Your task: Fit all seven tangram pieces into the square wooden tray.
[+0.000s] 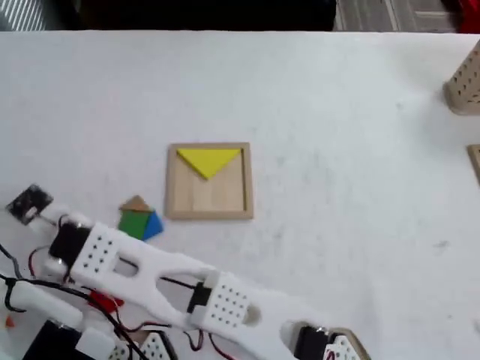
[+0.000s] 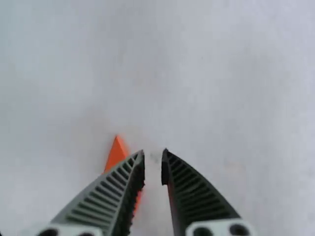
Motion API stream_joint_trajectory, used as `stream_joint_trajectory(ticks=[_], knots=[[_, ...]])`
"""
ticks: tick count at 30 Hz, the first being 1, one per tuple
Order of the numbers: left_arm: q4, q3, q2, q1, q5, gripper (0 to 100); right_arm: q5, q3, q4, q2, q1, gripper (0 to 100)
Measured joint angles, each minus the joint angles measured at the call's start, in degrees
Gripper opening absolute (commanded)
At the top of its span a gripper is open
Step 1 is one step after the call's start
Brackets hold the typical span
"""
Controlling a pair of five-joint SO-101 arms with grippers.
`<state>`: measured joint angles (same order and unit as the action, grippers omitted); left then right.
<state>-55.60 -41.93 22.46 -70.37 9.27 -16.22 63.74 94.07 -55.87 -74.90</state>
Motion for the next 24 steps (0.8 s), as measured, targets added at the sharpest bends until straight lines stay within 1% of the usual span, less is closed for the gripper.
stream_joint_trajectory(ticks=[3,8,14,21,24], knots=[[0.00,0.00,0.00,0.18,-0.09,9,-0.26,0.09,-0.79,-2.99,-3.43,1.8],[0.09,0.79,0.00,0.18,-2.02,9,-0.53,3.34,-2.99,-9.14,-3.43,1.7],[0.09,0.79,0.00,0.18,-2.29,9,-0.44,5.80,2.02,-13.01,1.14,1.7],[0.09,0.79,0.00,0.09,-2.37,9,-0.35,5.63,3.69,-13.01,7.47,1.6],[0.09,0.79,0.00,0.09,-2.37,9,2.46,5.19,3.87,-12.57,9.14,1.6]])
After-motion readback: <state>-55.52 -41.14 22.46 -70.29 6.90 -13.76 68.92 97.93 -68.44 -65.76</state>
